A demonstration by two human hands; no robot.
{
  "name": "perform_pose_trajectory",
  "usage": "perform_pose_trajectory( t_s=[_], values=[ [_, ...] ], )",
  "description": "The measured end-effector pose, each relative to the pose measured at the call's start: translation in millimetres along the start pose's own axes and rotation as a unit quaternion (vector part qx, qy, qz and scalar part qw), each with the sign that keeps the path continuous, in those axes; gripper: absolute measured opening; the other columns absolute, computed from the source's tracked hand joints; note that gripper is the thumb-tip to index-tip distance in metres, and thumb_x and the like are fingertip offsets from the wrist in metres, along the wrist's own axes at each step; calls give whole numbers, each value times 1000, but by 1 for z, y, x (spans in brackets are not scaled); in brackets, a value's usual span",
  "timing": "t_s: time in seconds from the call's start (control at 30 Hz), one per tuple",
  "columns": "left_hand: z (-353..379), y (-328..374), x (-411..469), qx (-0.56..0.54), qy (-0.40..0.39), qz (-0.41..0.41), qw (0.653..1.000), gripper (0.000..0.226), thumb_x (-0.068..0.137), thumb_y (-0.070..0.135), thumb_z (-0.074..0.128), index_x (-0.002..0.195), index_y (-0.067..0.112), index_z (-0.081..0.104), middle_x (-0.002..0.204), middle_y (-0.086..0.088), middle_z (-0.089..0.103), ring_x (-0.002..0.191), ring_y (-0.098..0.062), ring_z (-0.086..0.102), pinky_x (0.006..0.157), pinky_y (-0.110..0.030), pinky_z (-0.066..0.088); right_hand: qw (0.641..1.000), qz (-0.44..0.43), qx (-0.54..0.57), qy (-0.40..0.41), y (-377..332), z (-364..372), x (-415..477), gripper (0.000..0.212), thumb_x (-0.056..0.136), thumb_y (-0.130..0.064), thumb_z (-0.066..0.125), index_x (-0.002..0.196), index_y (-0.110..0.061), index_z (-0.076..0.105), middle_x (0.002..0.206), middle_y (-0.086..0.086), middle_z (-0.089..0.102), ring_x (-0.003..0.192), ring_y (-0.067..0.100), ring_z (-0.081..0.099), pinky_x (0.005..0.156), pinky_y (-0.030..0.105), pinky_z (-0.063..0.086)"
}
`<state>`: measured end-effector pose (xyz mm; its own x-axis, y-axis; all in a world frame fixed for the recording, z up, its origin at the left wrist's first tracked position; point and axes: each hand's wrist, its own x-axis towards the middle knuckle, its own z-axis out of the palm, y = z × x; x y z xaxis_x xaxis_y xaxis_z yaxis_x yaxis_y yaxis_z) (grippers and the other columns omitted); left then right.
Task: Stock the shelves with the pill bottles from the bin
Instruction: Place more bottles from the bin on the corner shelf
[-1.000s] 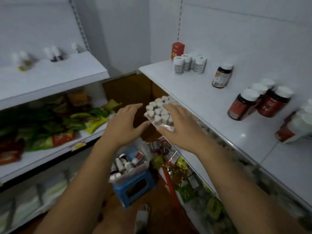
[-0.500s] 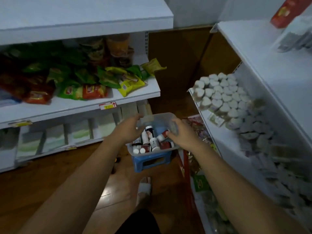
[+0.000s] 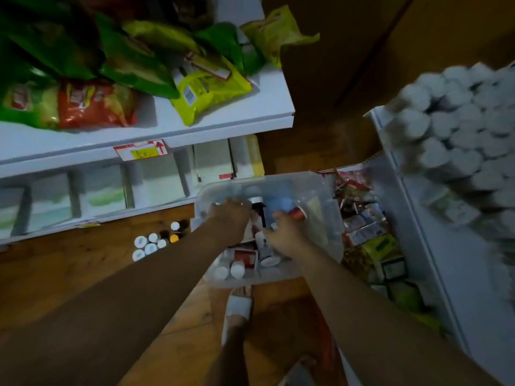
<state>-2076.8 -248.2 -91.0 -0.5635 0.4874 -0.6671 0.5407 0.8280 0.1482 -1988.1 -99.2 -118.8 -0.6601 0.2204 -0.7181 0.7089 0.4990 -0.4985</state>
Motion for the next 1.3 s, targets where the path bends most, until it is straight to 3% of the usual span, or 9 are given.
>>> perform_pose_trajectory(
  t_s=[0.17,0.3,0.47,0.53,0.7,0.8,0.87,1.0,1.3],
  values=[
    [30,-13,19,18,1,-26,999,75,88,20,71,154,22,36,157,-10,29,150,-33,25,104,-65,47,998,31,12,46,-8,19,58,53,98,-47,66,132,-11,46,109,8,62,91,27,59,66,34,44],
    [39,-18,26,-56,45,-39,997,61,96,15,64,152,28,45,165,-7,22,155,-31,18,107,-61,45,997,50,-29,53,-9,36,82,57,99,-35,61,146,-10,40,119,16,66,106,37,65,86,41,52],
    [42,-10,21,-136,103,-65,983,70,85,8,70,147,31,47,153,-11,36,136,-41,37,105,-53,47,995,38,-55,70,-3,40,95,20,100,-23,59,117,-18,49,99,2,61,104,32,65,92,44,54],
    [40,-7,14,-174,156,-31,972,70,78,6,75,140,30,54,143,-8,49,126,-38,48,103,-47,48,996,10,-28,87,1,38,91,30,94,-23,68,120,-17,53,110,6,65,109,32,64,96,47,54],
    [5,-3,-29,-324,272,50,905,62,77,2,86,131,22,65,137,-2,58,129,-22,53,111,-37,47,972,-87,150,159,-2,-2,21,41,86,-26,82,123,-16,66,115,0,71,108,16,67,90,34,56],
    [-40,5,-65,-413,309,90,852,62,79,6,90,131,29,64,143,4,56,132,-7,52,110,-16,40,936,-137,249,206,-23,-54,-45,46,85,-28,85,127,-26,65,118,-11,70,109,3,65,88,20,53],
    [-76,16,-86,-466,323,123,814,64,80,4,89,129,37,63,147,11,53,136,3,49,107,-11,41,906,-172,322,217,-39,-95,-87,43,85,-28,85,125,-30,68,118,-10,73,112,6,67,90,25,58],
    [-170,63,-127,-564,298,205,743,75,82,6,88,144,35,56,159,11,46,148,-5,42,112,-30,49,850,-212,395,278,-78,-179,-175,47,78,-37,83,123,-28,71,119,-1,76,113,21,72,94,54,60],
    [-348,201,-253,-632,242,356,644,73,74,5,89,140,14,60,130,-7,72,118,-27,71,102,-56,57,746,-271,435,426,-112,-325,-384,38,85,-29,82,121,-16,75,111,7,79,107,32,74,94,60,59]
  ],
)
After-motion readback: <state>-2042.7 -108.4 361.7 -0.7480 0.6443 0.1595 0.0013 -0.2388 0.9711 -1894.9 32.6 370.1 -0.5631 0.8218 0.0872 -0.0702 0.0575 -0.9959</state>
